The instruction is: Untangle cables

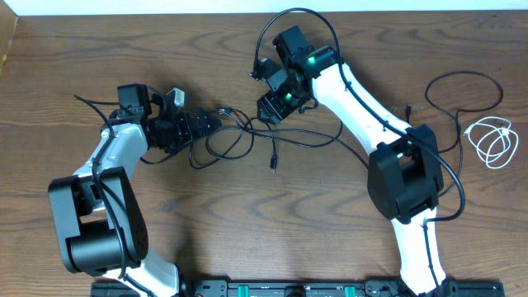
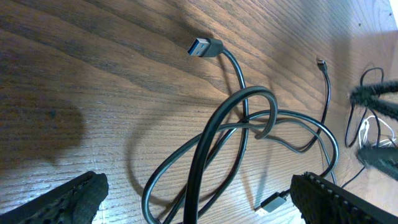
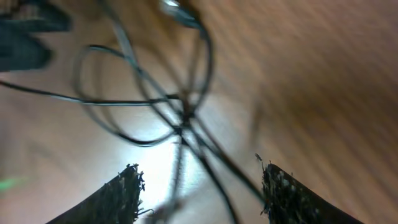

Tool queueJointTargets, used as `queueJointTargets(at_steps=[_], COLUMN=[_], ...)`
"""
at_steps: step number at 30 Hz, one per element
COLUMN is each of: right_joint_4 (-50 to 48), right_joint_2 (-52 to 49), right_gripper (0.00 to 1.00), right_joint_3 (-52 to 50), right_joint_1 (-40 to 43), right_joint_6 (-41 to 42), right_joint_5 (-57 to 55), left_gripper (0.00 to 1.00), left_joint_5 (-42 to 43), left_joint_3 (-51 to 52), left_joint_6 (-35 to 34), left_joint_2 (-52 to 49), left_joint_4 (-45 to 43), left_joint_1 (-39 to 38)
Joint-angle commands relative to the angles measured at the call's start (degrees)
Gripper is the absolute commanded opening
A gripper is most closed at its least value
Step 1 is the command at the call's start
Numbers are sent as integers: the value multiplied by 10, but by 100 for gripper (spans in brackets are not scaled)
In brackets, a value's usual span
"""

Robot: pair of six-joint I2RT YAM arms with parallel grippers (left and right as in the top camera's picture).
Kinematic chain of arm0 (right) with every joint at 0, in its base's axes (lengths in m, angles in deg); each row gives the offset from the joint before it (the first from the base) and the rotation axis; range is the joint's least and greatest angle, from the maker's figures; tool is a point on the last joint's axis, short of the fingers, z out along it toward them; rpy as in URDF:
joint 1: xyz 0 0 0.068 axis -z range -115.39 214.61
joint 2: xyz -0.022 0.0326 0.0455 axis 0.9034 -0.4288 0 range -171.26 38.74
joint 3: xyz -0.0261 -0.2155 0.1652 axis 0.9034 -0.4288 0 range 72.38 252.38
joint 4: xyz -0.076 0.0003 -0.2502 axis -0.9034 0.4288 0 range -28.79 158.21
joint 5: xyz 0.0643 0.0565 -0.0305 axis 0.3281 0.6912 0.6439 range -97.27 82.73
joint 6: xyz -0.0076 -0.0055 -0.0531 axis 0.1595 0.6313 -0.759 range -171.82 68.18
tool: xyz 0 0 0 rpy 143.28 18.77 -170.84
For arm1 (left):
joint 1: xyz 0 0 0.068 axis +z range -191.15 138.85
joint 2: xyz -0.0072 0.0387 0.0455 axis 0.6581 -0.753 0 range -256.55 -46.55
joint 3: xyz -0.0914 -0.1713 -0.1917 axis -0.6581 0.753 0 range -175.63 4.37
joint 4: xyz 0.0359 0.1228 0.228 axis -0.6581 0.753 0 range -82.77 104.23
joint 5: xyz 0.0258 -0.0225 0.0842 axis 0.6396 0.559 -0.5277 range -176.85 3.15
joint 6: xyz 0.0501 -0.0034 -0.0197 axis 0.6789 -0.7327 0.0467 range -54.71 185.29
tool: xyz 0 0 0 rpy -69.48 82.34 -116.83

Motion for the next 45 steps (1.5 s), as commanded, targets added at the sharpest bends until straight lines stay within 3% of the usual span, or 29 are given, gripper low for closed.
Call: queueJointTargets(at_steps=[1,8,13,15,16,17,18,32,45], right_joint_4=[1,-16,-49,-65,-71,-75,-80,-138,-155], right_joint_2=[8,7,7,7,7,7,10,174,304], right_gripper=[61,56,47,37,27,9,1,1,1], right_joint_3=[-2,-35,-65,-79,-84,-85,-82,-20,-20], right_joint_1=[-19,-50,-53,-53,-53,-52,-49,-42,-41], right_joint_6=[9,25,29,40,42,42,44,56,56], right_joint_5=[49,-67,-85,-85,-85,-85,-82,-93,-225], left_gripper=[98,99,98,98,98,98,98,98,98], left_joint_5=[-6,-6,-6,-6,-6,-6,-6,-6,-6], left_joint_3=[-2,-2,-2,-2,-2,-2,-2,-2,-2], left_joint_6=[3,3,3,3,3,3,3,3,3], left_joint_2=[-7,-7,-7,-7,-7,-7,-7,-7,-7], left_joint_4=[1,1,1,1,1,1,1,1,1], left_joint_1=[3,3,3,3,3,3,3,3,3])
